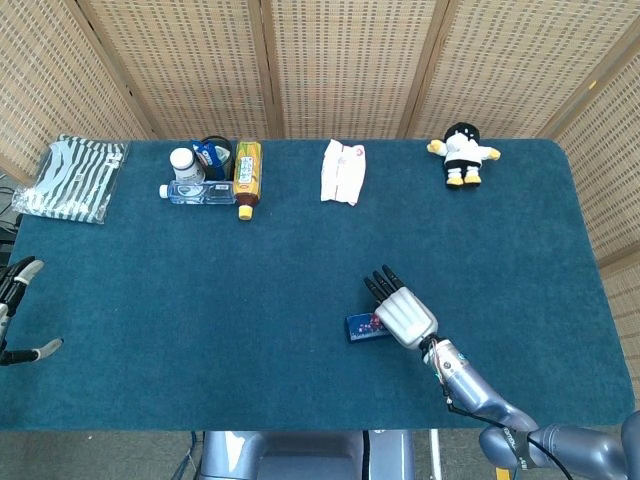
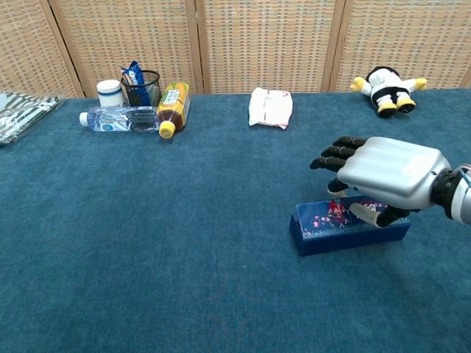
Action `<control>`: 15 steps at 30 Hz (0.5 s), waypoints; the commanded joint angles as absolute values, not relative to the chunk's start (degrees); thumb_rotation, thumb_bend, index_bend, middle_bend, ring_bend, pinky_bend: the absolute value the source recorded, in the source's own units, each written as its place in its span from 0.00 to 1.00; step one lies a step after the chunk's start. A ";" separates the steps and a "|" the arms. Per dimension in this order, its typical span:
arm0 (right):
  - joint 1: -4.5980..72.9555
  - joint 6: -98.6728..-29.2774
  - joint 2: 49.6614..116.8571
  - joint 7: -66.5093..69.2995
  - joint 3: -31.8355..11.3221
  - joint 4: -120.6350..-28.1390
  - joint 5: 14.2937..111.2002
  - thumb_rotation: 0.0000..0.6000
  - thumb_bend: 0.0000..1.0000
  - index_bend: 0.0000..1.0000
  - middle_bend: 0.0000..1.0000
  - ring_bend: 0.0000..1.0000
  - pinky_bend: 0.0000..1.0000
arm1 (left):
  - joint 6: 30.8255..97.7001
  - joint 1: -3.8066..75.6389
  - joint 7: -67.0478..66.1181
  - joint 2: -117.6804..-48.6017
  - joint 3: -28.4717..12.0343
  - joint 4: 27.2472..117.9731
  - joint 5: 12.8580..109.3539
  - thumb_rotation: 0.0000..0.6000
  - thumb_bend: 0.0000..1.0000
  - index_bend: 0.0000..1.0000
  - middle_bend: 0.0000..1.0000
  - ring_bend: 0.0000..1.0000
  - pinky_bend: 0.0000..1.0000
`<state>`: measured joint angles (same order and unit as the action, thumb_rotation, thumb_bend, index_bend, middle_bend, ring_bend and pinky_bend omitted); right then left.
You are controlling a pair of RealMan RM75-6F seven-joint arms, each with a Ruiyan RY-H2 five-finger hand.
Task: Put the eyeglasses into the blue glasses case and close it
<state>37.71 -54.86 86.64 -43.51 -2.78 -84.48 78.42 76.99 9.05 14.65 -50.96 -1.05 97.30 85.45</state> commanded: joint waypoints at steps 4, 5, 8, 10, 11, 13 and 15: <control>37.69 -57.48 87.09 -41.73 -2.76 -83.46 81.16 1.00 0.41 0.03 0.00 0.00 0.00 | 77.03 9.03 14.61 -51.00 -1.02 97.32 85.50 1.00 0.00 0.00 0.00 0.00 0.00; 37.62 -58.02 87.16 -41.52 -2.82 -83.31 81.54 1.00 0.41 0.03 0.00 0.00 0.00 | 77.04 9.03 14.61 -51.00 -1.01 97.33 85.54 1.00 0.00 0.00 0.00 0.00 0.00; 37.16 -60.25 86.99 -40.70 -3.08 -83.61 82.87 1.00 0.41 0.01 0.00 0.00 0.00 | 77.21 8.96 14.72 -50.90 -1.00 97.38 85.63 1.00 0.00 0.00 0.00 0.00 0.00; 36.89 -61.10 86.30 -39.71 -3.23 -84.78 83.32 1.00 0.41 0.01 0.00 0.00 0.00 | 77.26 8.93 14.75 -50.91 -0.97 97.35 85.69 1.00 0.00 0.00 0.00 0.00 0.00; 36.74 -61.45 85.78 -39.14 -3.34 -85.68 83.41 1.00 0.41 0.00 0.00 0.00 0.00 | 77.27 8.93 14.76 -50.91 -0.95 97.34 85.73 1.00 0.00 0.00 0.00 0.00 0.00; 36.41 -61.68 84.26 -38.12 -3.52 -88.07 83.12 1.00 0.40 0.00 0.00 0.00 0.00 | 77.28 8.91 14.81 -50.87 -0.91 97.37 85.82 1.00 0.00 0.00 0.00 0.00 0.00; 36.24 -61.24 82.42 -37.60 -3.52 -90.62 82.49 1.00 0.32 0.00 0.00 0.00 0.00 | 77.33 8.90 14.78 -50.87 -0.89 97.36 85.87 1.00 0.00 0.00 0.00 0.00 0.00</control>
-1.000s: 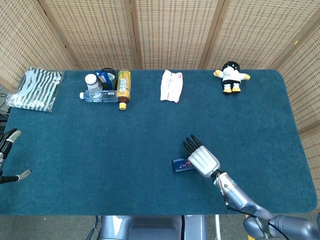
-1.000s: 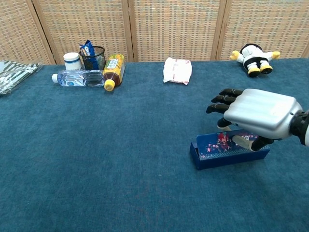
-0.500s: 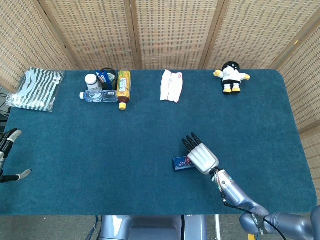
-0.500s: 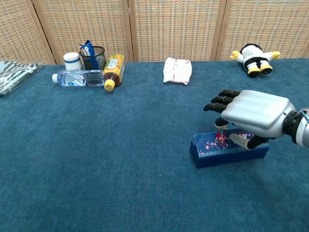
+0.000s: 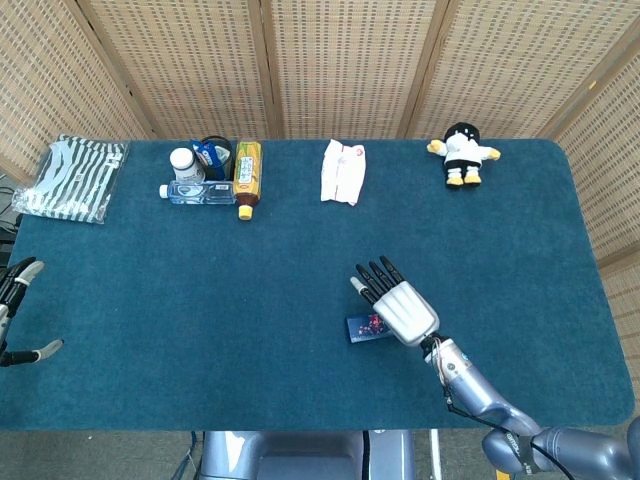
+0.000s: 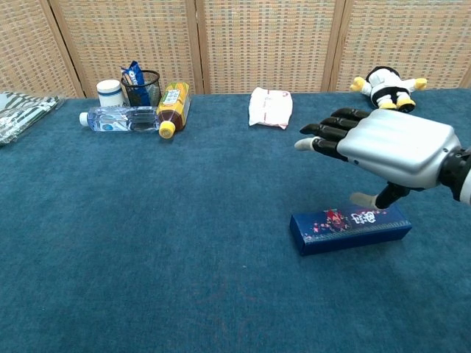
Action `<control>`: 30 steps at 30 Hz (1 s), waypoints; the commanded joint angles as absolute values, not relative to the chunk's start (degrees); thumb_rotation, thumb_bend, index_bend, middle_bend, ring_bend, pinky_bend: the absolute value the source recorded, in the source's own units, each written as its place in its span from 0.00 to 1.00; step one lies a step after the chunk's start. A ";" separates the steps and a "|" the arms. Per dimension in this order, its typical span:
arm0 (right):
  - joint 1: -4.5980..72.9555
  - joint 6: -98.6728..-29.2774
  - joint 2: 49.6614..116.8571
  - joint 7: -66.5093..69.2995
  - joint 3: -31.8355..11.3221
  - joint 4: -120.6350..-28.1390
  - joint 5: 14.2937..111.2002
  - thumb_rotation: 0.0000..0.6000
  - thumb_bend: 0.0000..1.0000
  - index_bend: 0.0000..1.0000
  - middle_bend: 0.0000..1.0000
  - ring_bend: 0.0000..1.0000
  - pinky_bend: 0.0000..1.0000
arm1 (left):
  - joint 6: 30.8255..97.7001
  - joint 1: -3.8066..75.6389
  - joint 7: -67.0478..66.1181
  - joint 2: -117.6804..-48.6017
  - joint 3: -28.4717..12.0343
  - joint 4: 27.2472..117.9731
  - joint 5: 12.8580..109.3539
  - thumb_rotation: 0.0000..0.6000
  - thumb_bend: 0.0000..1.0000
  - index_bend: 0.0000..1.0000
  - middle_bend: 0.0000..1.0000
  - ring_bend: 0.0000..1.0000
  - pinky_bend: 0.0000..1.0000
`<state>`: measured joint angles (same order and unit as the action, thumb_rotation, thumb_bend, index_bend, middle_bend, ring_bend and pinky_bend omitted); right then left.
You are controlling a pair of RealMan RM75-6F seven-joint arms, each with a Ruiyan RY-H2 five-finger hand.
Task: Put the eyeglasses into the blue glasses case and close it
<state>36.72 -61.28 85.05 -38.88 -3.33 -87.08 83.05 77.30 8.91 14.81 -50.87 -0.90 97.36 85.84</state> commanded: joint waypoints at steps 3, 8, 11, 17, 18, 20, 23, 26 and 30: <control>36.42 -57.93 77.15 -37.75 -2.90 -96.72 79.81 1.00 0.09 0.00 0.00 0.00 0.00 | 77.45 8.85 14.74 -50.85 -0.86 97.44 85.97 1.00 0.00 0.00 0.00 0.00 0.00; 37.92 -51.71 71.31 -39.99 -1.37 -102.26 74.88 1.00 0.00 0.00 0.00 0.00 0.00 | 77.68 8.78 14.47 -50.87 -0.82 97.62 86.17 1.00 0.00 0.00 0.00 0.00 0.00; 38.73 -49.43 71.82 -40.45 -0.40 -100.94 73.93 1.00 0.00 0.00 0.00 0.00 0.00 | 77.95 8.66 14.25 -50.90 -0.75 97.75 86.38 1.00 0.00 0.00 0.00 0.00 0.00; 39.63 -47.36 75.65 -39.98 0.36 -96.55 72.53 1.00 0.00 0.00 0.00 0.00 0.00 | 78.28 8.51 14.19 -50.92 -0.74 97.80 86.44 1.00 0.00 0.00 0.00 0.00 0.00; 39.75 -47.41 76.58 -39.69 0.33 -95.61 72.63 1.00 0.00 0.00 0.00 0.00 0.00 | 78.21 8.55 14.25 -50.95 -0.78 97.75 86.36 1.00 0.00 0.00 0.00 0.00 0.00; 39.93 -47.48 77.78 -39.22 0.28 -94.43 72.83 1.00 0.00 0.00 0.00 0.00 0.00 | 78.02 8.63 14.36 -50.95 -0.83 97.64 86.21 1.00 0.00 0.00 0.00 0.00 0.00; 40.26 -47.90 79.81 -38.30 0.00 -92.59 73.59 1.00 0.00 0.00 0.03 0.00 0.00 | 77.69 8.78 14.58 -50.95 -0.93 97.46 85.89 1.00 0.00 0.00 0.00 0.00 0.00; 40.52 -48.08 80.95 -37.91 -0.07 -91.34 74.03 1.00 0.01 0.02 0.08 0.00 0.00 | 77.57 8.83 14.79 -50.93 -0.99 97.37 85.74 1.00 0.00 0.00 0.00 0.00 0.00; 40.77 -48.58 82.70 -36.81 -0.56 -89.44 74.29 1.00 0.06 0.12 0.19 0.00 0.00 | 77.38 8.91 15.05 -50.88 -1.05 97.27 85.57 1.00 0.00 0.00 0.00 0.00 0.00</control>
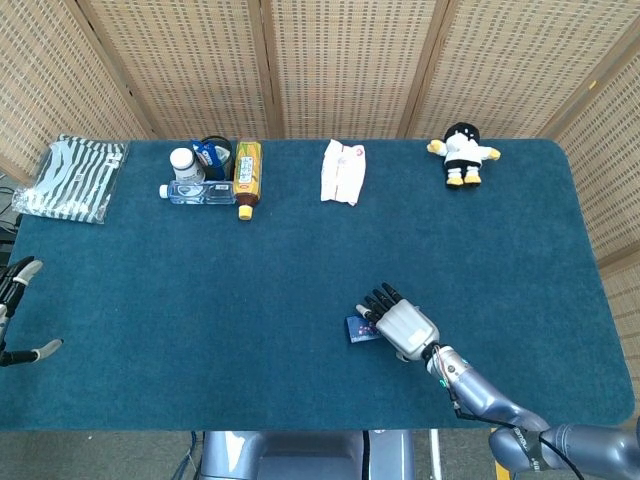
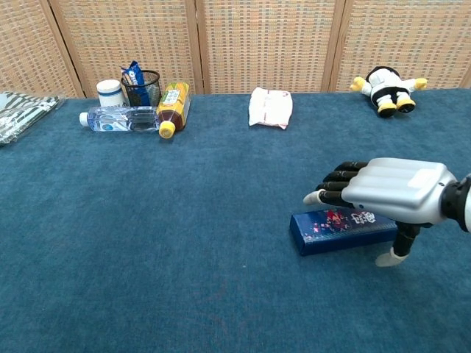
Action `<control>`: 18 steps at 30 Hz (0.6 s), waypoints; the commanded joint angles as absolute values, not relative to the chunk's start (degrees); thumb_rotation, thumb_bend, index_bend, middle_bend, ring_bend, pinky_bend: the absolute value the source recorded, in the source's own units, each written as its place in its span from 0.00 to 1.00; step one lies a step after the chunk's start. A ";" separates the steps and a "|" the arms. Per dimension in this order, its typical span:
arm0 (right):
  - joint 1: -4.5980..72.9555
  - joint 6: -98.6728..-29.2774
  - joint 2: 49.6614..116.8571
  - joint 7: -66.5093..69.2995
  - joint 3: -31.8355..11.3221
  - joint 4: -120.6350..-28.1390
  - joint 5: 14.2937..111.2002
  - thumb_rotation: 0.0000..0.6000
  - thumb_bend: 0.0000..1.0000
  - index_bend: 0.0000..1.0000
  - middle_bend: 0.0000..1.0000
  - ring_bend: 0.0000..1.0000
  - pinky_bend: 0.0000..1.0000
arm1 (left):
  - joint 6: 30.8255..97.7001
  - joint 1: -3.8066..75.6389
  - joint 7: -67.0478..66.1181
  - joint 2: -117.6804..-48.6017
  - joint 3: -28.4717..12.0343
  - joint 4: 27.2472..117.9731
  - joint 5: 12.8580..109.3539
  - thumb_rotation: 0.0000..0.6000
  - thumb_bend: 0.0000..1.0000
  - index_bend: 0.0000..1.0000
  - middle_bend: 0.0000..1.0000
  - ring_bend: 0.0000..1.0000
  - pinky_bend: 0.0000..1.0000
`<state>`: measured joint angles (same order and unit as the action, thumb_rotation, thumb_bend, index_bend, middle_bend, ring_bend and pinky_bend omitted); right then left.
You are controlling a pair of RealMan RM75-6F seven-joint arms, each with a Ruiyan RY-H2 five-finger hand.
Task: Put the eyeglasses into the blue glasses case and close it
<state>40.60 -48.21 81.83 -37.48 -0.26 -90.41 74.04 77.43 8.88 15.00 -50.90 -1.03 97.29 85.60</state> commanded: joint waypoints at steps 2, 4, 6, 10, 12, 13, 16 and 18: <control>40.68 -49.62 83.96 -35.26 -1.24 -87.90 74.71 1.00 0.10 0.19 0.25 0.00 0.00 | 77.13 9.01 15.16 -50.91 -1.11 97.15 85.36 1.00 0.00 0.00 0.00 0.00 0.00; 40.45 -50.44 84.65 -33.73 -1.41 -86.97 75.45 1.00 0.13 0.28 0.34 0.00 0.00 | 76.99 9.07 15.16 -50.92 -1.15 97.12 85.22 1.00 0.00 0.00 0.00 0.00 0.00; 40.29 -50.85 84.99 -32.75 -1.44 -86.30 75.79 1.00 0.17 0.32 0.38 0.00 0.00 | 76.94 9.09 15.05 -50.96 -1.16 97.11 85.17 1.00 0.00 0.00 0.00 0.00 0.00; 40.12 -51.33 85.42 -31.88 -1.43 -85.27 76.16 1.00 0.20 0.38 0.41 0.03 0.00 | 76.93 9.10 14.90 -50.99 -1.14 97.19 85.19 1.00 0.00 0.00 0.00 0.00 0.00; 40.00 -51.54 85.56 -31.57 -1.43 -84.97 76.15 1.00 0.20 0.39 0.41 0.03 0.00 | 76.91 9.10 14.85 -50.99 -1.15 97.23 85.16 1.00 0.00 0.00 0.00 0.00 0.00; 39.96 -51.63 85.61 -31.42 -1.43 -84.87 76.17 1.00 0.20 0.40 0.41 0.03 0.00 | 76.92 9.09 14.83 -50.99 -1.15 97.25 85.14 1.00 0.00 0.00 0.00 0.00 0.00; 39.90 -51.67 85.55 -31.04 -1.41 -84.88 76.14 1.00 0.20 0.41 0.42 0.04 0.00 | 76.92 9.08 14.74 -51.02 -1.13 97.25 85.18 1.00 0.00 0.00 0.00 0.00 0.00; 39.87 -51.96 85.55 -31.08 -1.39 -84.87 76.37 1.00 0.21 0.42 0.43 0.05 0.00 | 77.00 9.06 14.71 -51.02 -1.09 97.29 85.31 1.00 0.00 0.00 0.00 0.00 0.00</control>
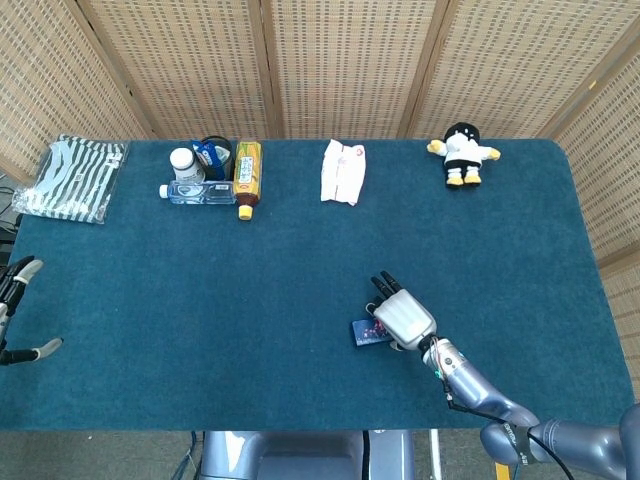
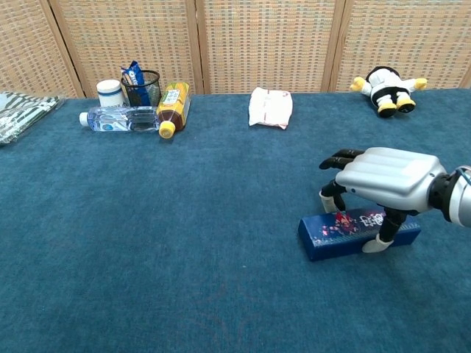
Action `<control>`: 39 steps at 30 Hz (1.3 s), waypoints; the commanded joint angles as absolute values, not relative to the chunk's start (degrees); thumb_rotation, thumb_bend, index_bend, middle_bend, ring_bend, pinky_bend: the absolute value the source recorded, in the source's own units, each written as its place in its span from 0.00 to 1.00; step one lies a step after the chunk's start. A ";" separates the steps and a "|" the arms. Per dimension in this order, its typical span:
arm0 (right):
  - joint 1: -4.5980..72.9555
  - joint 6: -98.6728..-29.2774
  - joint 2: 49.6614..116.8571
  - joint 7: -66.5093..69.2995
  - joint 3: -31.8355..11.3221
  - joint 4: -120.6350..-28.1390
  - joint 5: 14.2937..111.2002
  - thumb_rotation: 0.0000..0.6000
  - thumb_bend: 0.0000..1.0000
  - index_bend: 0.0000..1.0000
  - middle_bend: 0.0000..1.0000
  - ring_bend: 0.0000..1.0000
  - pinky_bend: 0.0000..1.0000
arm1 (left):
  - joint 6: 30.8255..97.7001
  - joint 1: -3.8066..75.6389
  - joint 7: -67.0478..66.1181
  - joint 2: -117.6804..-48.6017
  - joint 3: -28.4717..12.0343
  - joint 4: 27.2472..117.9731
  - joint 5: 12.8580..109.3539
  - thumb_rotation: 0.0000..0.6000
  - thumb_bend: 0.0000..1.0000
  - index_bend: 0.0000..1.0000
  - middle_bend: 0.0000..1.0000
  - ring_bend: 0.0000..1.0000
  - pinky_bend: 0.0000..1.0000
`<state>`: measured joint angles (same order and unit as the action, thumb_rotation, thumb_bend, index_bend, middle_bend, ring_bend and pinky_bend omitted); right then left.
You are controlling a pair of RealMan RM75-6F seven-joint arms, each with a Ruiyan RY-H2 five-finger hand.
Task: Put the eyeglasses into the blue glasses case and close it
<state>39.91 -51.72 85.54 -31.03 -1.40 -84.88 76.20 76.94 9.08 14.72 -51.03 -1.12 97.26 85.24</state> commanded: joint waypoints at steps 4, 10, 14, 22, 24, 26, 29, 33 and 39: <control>39.80 -52.47 85.88 -31.75 -1.44 -84.70 76.39 1.00 0.26 0.45 0.45 0.06 0.00 | 77.24 8.96 14.82 -50.97 -1.11 97.32 85.38 1.00 0.00 0.00 0.00 0.00 0.00; 39.95 -51.26 85.31 -32.25 -1.23 -85.71 75.06 1.00 0.14 0.35 0.27 0.06 0.00 | 77.30 8.93 15.04 -50.91 -1.08 97.25 85.49 1.00 0.00 0.00 0.00 0.00 0.00; 40.35 -49.72 83.76 -32.54 -1.22 -88.01 73.39 1.00 0.01 0.08 0.02 0.00 0.00 | 77.35 8.91 15.17 -50.83 -1.06 97.30 85.58 1.00 0.00 0.00 0.00 0.00 0.00; 38.63 -54.88 78.64 -33.05 -1.58 -96.60 75.01 1.00 0.00 0.00 0.00 0.00 0.00 | 79.02 8.21 15.82 -50.37 -0.84 97.63 86.81 1.00 0.00 0.00 0.00 0.00 0.00; 37.37 -57.60 76.72 -32.87 -1.52 -99.43 76.15 1.00 0.00 0.00 0.00 0.00 0.00 | 79.51 7.99 16.00 -50.30 -0.75 97.60 87.15 1.00 0.00 0.00 0.00 0.00 0.00; 34.71 -62.72 73.81 -31.64 -0.92 -102.74 79.11 1.00 0.00 0.00 0.00 0.00 0.00 | 80.39 7.60 15.68 -50.35 -0.74 97.51 87.41 1.00 0.00 0.00 0.00 0.00 0.00; 29.97 -71.29 70.47 -27.79 0.33 -104.36 84.30 1.00 0.00 0.00 0.00 0.00 0.00 | 81.71 7.03 13.46 -50.94 -0.99 97.40 87.13 1.00 0.00 0.00 0.00 0.00 0.00; 22.20 -84.76 67.95 -21.41 1.77 -101.03 90.08 1.00 0.00 0.00 0.00 0.00 0.00 | 83.87 6.11 6.63 -52.91 -1.74 97.85 85.58 1.00 0.00 0.00 0.00 0.00 0.00; 12.92 -98.63 68.95 -13.24 1.85 -91.41 92.12 1.00 0.00 0.00 0.00 0.00 0.00 | 83.10 6.28 3.43 -53.62 -0.51 98.49 87.70 1.00 0.00 0.00 0.00 0.00 0.00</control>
